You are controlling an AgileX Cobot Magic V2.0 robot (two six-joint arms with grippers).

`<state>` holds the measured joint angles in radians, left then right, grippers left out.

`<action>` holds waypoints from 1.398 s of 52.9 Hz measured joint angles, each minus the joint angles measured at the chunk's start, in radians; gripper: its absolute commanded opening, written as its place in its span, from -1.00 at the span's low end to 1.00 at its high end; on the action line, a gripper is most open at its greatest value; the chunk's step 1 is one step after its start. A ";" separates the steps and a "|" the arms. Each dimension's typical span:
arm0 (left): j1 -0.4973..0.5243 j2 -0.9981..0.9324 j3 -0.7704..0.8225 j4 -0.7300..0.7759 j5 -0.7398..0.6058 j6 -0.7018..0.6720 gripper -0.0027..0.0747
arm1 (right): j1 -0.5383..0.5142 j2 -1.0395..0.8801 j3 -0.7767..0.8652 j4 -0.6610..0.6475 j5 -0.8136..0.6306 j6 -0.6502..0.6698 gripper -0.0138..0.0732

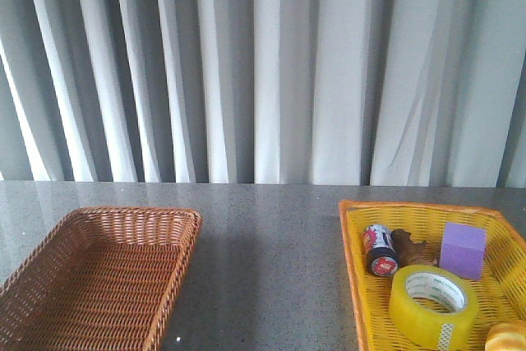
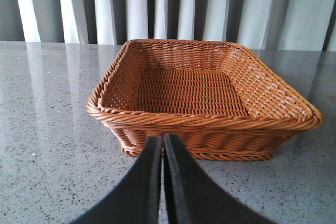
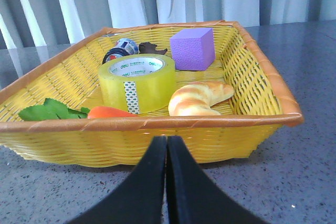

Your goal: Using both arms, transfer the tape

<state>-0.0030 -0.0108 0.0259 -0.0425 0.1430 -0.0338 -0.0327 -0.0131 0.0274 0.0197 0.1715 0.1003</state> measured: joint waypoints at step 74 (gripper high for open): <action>0.000 0.000 0.000 0.000 0.000 0.000 -0.95 | 0.000 0.312 -0.567 0.210 0.100 -0.233 0.33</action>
<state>-0.0030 -0.0108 0.0259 -0.0425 0.1430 -0.0338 -0.0327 0.2985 -0.5400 0.2300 0.2715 -0.1323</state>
